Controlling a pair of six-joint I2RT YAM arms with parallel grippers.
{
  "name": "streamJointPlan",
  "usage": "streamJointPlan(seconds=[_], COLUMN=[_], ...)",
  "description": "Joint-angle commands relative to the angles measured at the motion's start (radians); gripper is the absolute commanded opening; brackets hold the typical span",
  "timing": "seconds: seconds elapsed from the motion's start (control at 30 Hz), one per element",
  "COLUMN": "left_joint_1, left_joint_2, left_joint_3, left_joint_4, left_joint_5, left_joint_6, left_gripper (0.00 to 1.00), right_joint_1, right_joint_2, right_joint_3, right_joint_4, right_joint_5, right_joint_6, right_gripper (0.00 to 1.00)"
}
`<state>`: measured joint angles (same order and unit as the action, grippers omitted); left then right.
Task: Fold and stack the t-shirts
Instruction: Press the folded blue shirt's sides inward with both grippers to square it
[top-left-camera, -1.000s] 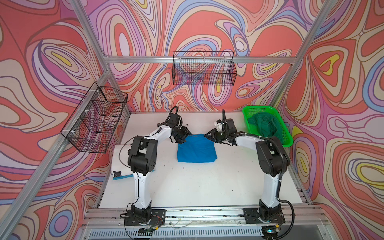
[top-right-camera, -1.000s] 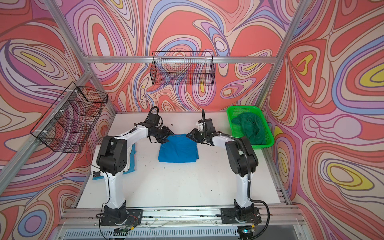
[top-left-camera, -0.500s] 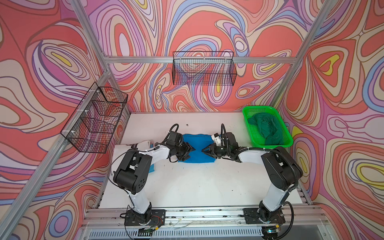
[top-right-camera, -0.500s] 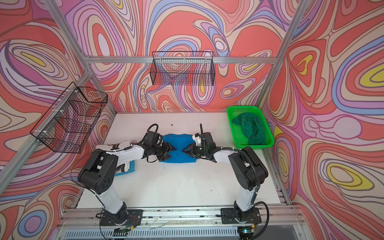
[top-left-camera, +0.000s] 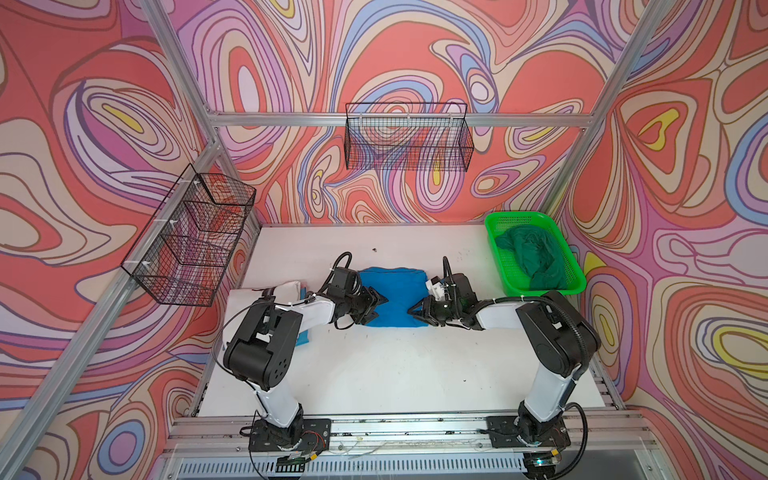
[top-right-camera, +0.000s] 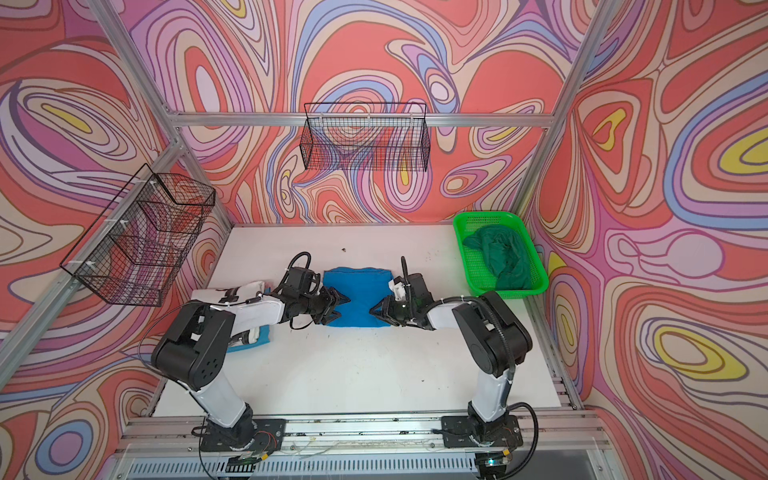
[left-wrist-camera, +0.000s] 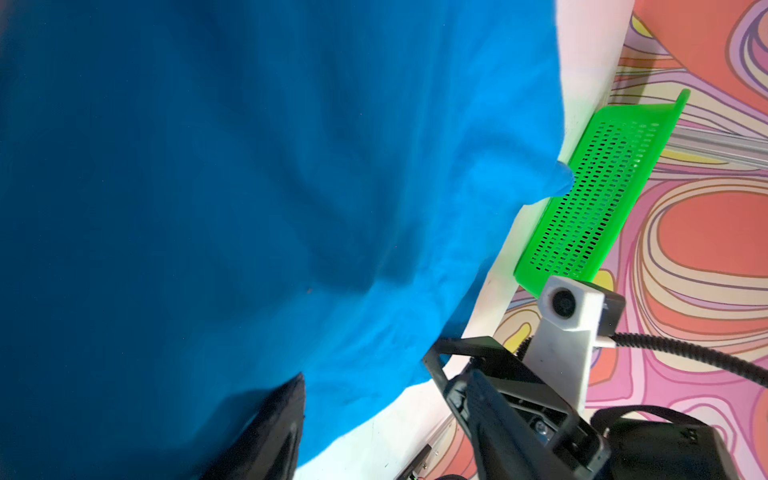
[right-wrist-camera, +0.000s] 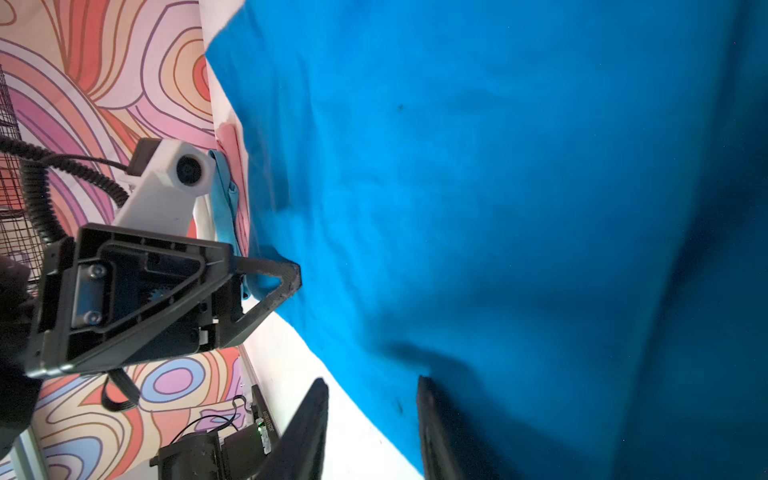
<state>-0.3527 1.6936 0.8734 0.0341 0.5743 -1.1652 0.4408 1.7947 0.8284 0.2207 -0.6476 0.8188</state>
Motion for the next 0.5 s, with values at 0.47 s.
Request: streamJointPlan(seconds=[0.47], left_joint_1=[0.078], left_joint_2=[0.036], left_joint_3=[-0.081], left_joint_4=[-0.016], left_joint_5=[0.035], left_joint_6=[0.085], left_gripper=[0.68], right_joint_1=[-0.049], right_joint_2=[0.09], right_joint_3=[-0.005], right_joint_4=[0.058], right_joint_5=[-0.009], right_joint_6=[-0.005], right_gripper=[0.39])
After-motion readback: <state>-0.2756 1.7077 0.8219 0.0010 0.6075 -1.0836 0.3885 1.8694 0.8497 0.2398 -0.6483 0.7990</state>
